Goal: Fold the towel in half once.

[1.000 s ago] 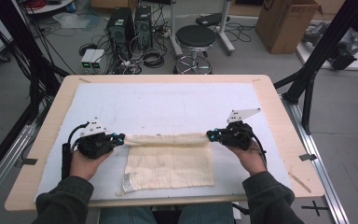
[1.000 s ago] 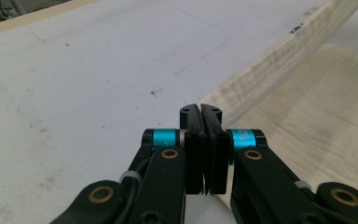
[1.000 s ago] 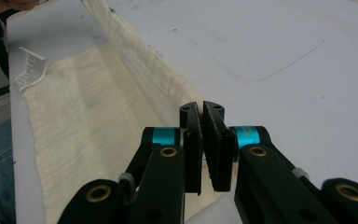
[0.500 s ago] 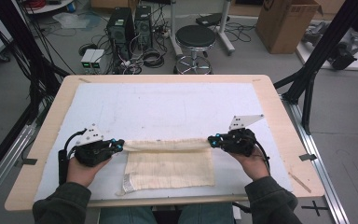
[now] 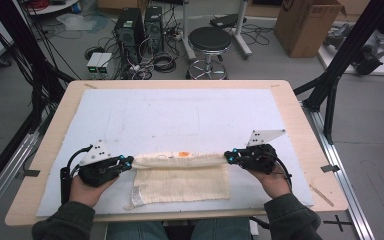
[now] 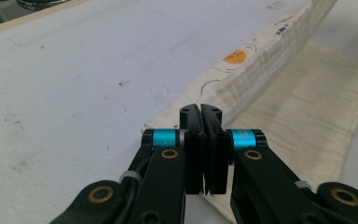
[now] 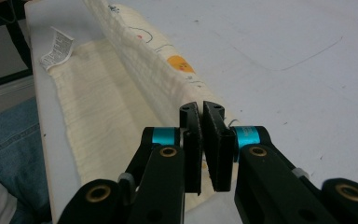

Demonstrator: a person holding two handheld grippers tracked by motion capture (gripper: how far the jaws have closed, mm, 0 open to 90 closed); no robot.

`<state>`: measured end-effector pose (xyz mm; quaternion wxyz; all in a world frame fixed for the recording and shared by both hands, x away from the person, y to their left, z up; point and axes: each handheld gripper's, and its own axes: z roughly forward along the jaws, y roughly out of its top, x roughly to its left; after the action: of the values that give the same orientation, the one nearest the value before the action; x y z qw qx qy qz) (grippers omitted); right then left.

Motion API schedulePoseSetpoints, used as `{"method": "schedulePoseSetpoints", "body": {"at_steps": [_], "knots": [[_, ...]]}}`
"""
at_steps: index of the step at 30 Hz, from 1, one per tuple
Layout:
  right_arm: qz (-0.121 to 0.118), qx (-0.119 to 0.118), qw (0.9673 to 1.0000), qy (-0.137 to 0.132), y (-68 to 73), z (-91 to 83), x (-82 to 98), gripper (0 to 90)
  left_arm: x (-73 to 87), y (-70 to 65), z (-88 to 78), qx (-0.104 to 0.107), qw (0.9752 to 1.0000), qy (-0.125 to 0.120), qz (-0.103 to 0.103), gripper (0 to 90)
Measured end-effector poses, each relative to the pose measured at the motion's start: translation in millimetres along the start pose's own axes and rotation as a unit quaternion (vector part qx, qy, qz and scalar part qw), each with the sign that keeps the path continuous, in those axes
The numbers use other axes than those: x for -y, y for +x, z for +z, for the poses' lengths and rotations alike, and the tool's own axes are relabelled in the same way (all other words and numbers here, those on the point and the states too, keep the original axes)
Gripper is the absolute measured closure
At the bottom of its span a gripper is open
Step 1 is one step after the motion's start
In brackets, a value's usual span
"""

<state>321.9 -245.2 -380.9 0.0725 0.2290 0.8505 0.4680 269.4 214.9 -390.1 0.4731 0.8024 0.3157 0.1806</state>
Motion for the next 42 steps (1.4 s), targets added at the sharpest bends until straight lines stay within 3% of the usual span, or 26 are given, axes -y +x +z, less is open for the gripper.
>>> {"method": "schedulePoseSetpoints", "body": {"at_steps": [20,24,27,28,31,36,42], "knots": [[0.002,-0.007,0.9999,0.010,14.9,-1.1,17.3,85.9,19.3,-16.2,-2.3,0.017,0.9997,0.016,0.004,87.6],[0.000,-0.010,0.9998,0.016,18.1,1.5,21.4,86.0,27.7,-20.4,-3.1,0.026,0.9994,0.021,-0.001,87.6],[0.000,-0.015,0.9996,0.024,22.0,3.8,25.3,85.3,32.6,-22.8,-3.1,0.044,0.9987,0.026,0.003,86.6],[0.003,-0.017,0.9995,0.028,23.4,4.3,26.5,83.7,32.7,-23.6,-3.4,0.054,0.9983,0.024,0.000,83.7],[0.003,-0.043,0.9988,0.025,26.3,3.5,27.7,73.9,28.3,-23.2,-5.6,0.092,0.9956,0.011,-0.013,62.4],[-0.007,-0.050,0.9986,0.013,29.1,-5.0,21.3,66.8,22.3,-19.6,-6.8,0.098,0.9951,-0.002,-0.012,54.2],[-0.011,-0.063,0.9972,0.038,31.1,11.8,28.1,64.6,28.7,-17.1,7.0,0.098,0.9948,0.017,-0.021,54.6]]}}
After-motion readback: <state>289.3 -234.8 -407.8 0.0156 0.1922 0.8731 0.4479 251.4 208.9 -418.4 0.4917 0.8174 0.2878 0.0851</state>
